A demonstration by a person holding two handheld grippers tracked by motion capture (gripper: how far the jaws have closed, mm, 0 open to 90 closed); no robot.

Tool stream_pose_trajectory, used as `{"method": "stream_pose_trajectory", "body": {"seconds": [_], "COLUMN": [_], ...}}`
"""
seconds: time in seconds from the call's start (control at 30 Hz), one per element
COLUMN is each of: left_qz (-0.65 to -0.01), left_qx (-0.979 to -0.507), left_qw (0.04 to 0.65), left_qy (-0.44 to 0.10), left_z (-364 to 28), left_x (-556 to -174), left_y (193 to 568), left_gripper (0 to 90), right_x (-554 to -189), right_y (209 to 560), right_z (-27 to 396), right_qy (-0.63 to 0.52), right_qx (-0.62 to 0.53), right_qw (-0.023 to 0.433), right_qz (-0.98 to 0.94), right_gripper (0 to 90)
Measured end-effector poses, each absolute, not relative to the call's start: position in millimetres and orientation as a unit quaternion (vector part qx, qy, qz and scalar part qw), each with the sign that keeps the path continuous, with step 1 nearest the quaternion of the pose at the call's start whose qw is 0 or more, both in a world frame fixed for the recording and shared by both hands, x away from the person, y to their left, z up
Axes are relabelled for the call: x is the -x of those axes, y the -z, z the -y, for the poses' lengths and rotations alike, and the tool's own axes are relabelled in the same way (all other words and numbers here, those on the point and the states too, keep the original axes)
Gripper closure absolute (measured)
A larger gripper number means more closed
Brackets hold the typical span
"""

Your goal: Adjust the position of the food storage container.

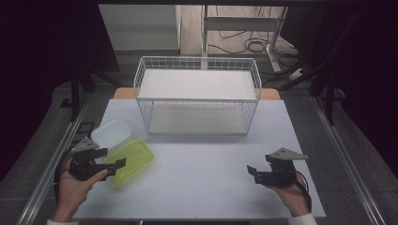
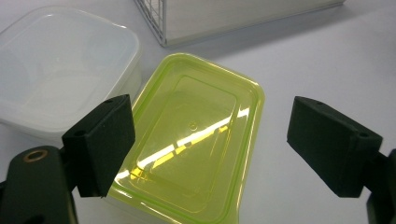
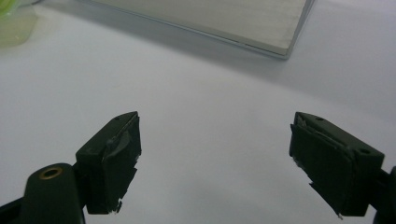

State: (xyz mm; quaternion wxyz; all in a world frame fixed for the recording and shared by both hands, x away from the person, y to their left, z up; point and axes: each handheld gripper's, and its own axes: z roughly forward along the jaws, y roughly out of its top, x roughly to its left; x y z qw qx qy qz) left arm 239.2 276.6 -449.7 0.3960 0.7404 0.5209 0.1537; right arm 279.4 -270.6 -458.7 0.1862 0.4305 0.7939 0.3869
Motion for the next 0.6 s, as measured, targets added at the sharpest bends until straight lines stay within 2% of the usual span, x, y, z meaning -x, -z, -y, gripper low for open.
{"method": "stream_pose_trajectory", "body": {"seconds": [0.17, 0.27, 0.5, 0.6], "left_qz": [-0.521, -0.521, -0.524, -0.536], "left_qx": [-0.741, -0.741, -0.737, -0.726], "left_qw": [0.395, 0.394, 0.396, 0.395], "left_qy": [-0.154, -0.158, -0.163, -0.171], "left_z": [-277, -278, -283, -295], "left_x": [-240, -240, -237, -234], "left_y": [450, 450, 446, 441], "left_gripper": [14.8, 15.2, 16.5, 19.9], "right_x": [-280, -279, -277, -278], "right_y": [461, 460, 459, 459], "right_z": [270, 266, 258, 258], "right_qy": [-0.385, -0.393, -0.383, -0.381], "right_qx": [-0.429, -0.424, -0.417, -0.421], "right_qw": [0.179, 0.16, 0.168, 0.169], "right_qz": [-0.798, -0.8, -0.807, -0.806], "right_gripper": [17.3, 17.8, 18.2, 18.7]}}
